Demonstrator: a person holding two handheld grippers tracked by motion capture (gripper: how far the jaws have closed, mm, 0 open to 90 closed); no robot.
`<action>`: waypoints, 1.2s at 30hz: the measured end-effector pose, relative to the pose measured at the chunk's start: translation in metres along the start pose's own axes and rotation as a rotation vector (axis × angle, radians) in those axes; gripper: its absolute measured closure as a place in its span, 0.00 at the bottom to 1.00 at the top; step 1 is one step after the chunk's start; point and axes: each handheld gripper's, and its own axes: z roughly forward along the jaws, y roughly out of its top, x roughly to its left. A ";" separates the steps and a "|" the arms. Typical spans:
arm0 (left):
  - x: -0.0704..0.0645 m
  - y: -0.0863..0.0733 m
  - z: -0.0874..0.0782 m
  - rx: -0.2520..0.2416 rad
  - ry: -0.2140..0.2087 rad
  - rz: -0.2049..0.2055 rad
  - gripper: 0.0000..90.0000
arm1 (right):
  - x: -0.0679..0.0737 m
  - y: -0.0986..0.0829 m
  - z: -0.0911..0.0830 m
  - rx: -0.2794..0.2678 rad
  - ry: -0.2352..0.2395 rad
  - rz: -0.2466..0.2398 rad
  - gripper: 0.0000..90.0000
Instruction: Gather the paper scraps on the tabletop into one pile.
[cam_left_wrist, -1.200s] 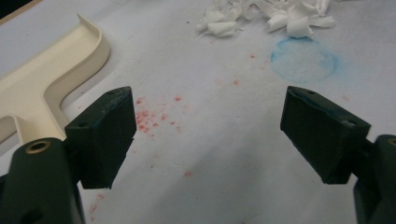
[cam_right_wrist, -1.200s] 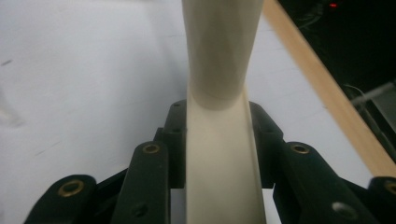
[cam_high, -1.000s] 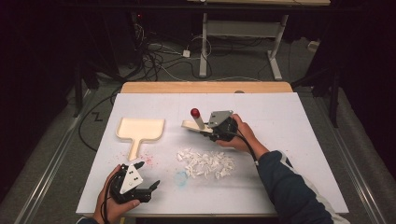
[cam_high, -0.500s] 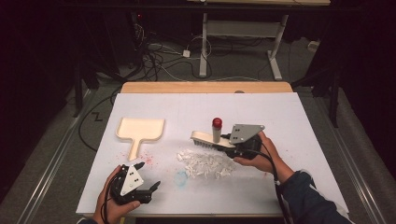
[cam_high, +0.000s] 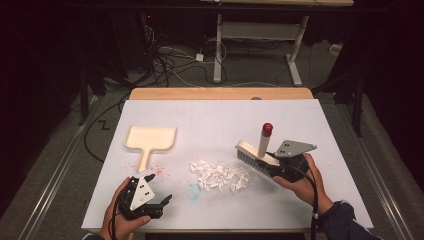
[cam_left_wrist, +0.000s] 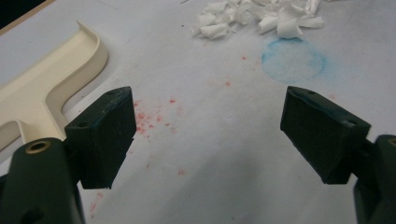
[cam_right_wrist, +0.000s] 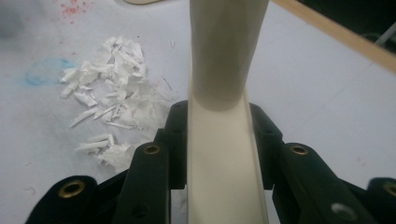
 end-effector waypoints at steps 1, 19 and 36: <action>0.000 0.000 0.000 0.003 0.001 0.002 0.19 | -0.003 -0.002 -0.001 0.004 -0.010 0.029 0.75; -0.001 0.002 0.003 0.007 -0.001 0.009 0.19 | 0.006 -0.012 0.010 0.104 -0.290 0.054 0.75; 0.000 0.001 0.003 0.003 -0.007 -0.002 0.19 | 0.084 0.042 0.070 0.000 -0.118 -0.006 0.75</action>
